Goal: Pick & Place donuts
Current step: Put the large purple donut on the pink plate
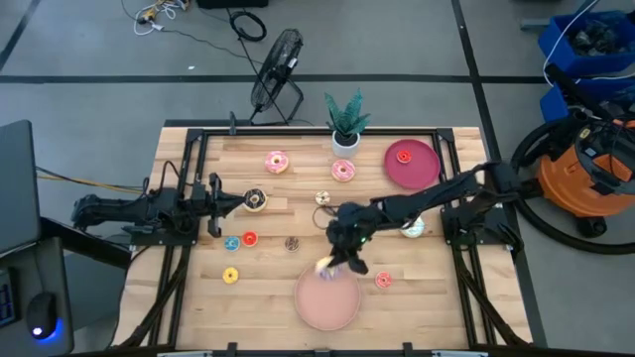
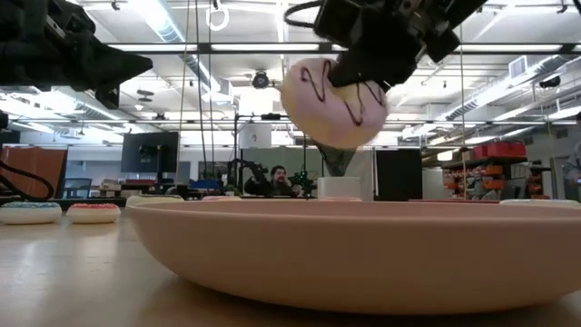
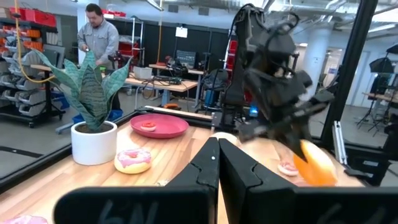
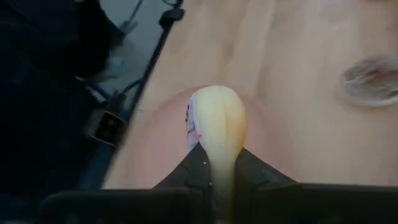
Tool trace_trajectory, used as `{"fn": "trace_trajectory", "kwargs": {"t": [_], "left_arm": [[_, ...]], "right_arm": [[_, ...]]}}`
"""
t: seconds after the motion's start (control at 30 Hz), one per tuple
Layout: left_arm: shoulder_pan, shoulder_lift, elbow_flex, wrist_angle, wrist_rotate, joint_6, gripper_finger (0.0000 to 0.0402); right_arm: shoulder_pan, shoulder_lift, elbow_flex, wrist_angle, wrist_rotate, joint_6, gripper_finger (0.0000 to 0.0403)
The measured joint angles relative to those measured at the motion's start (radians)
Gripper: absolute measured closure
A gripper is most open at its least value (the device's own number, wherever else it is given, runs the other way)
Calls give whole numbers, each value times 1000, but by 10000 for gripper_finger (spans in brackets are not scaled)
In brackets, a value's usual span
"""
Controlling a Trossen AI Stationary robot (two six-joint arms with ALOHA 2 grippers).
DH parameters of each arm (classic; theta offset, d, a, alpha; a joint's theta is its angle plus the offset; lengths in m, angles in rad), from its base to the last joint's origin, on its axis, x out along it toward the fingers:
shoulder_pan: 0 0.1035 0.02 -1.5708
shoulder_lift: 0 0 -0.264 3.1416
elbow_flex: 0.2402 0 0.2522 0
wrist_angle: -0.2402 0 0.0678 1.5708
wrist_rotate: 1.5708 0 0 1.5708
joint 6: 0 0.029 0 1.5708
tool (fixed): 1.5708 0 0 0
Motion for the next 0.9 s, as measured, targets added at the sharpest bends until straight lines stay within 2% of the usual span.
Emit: {"fn": "trace_trajectory", "kwargs": {"t": [0.23,0.37,0.5,0.67,0.9], "left_arm": [[-45,0,0,20,0,-32,390],[-82,0,0,18,0,-47,390],[-125,1,0,5,0,-74,390],[-179,33,0,4,-5,-110,390],[-236,131,0,62,-113,-128,390]], "right_arm": [[43,224,98,111,-66,138,369],[38,297,187,64,-66,128,369],[38,334,261,-19,-61,93,369],[36,342,303,-112,27,41,369],[33,342,304,-118,102,-9,348]]}}
